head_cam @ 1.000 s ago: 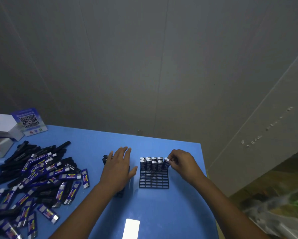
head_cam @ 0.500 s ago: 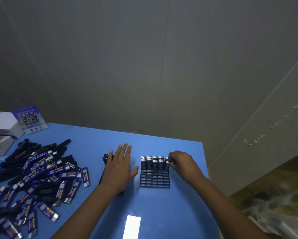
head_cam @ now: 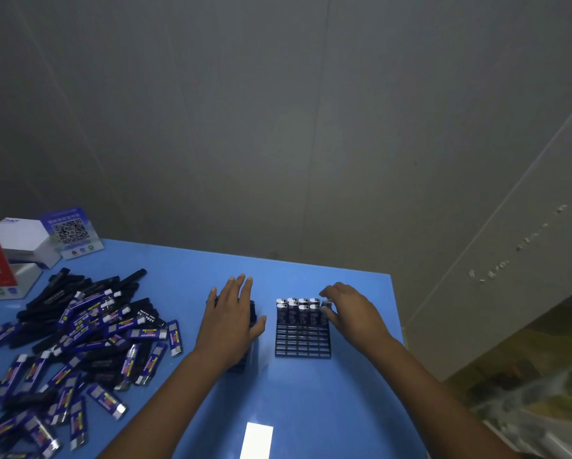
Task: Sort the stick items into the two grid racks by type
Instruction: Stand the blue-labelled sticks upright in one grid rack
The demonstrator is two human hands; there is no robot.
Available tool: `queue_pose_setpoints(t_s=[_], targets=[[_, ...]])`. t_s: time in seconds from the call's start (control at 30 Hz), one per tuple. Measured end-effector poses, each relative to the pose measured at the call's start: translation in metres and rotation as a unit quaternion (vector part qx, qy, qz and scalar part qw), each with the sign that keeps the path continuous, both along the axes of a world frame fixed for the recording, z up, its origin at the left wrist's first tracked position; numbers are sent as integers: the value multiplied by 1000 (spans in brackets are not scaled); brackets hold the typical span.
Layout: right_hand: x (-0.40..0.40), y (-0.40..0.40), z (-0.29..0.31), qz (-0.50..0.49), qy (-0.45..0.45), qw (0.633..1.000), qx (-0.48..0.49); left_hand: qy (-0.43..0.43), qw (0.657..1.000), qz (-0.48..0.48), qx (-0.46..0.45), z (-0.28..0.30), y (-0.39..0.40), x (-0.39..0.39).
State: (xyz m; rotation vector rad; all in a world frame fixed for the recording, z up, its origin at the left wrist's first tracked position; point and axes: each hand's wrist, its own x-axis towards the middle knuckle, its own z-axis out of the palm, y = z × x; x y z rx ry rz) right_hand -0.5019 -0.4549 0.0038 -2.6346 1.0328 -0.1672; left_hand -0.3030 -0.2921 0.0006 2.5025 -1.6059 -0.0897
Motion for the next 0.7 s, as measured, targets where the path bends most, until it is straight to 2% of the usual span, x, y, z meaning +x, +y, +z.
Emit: queue_pose_setpoints(t_s=[0.33,0.7], targets=[[21,77,36,0,24,998,-51,-6,999,22,-37,30,76,10],[63,213,46,75,31,995,-62,-6,995,88,-37,43,238,29]])
